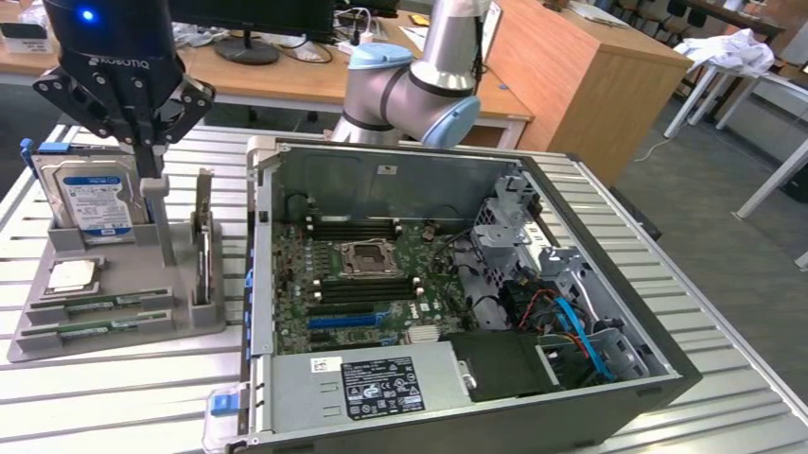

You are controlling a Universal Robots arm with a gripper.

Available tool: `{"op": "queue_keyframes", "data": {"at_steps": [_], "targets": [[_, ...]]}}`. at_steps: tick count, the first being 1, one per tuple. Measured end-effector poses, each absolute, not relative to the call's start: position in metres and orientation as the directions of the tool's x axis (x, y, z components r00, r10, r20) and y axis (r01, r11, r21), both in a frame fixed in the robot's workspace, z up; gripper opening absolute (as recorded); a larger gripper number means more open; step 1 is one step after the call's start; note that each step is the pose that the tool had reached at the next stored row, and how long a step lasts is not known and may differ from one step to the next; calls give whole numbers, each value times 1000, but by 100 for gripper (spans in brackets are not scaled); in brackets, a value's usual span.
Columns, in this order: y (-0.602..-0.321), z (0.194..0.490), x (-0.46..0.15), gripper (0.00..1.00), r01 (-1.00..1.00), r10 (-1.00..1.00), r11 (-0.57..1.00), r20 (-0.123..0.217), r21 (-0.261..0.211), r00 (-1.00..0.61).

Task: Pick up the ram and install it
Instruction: 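Reach for the ram, then pick up the ram and move it above insertion slot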

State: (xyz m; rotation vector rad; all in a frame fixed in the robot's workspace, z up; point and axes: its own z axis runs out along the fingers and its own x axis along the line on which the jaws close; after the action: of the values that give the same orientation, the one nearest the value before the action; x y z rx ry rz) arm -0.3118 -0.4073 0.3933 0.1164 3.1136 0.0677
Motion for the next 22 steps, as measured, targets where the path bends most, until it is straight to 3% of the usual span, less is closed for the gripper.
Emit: {"op": "queue_keyframes", "data": {"at_steps": [22], "targets": [[-408,393,-312,10,35,36,998,-24,44,-999]]}}
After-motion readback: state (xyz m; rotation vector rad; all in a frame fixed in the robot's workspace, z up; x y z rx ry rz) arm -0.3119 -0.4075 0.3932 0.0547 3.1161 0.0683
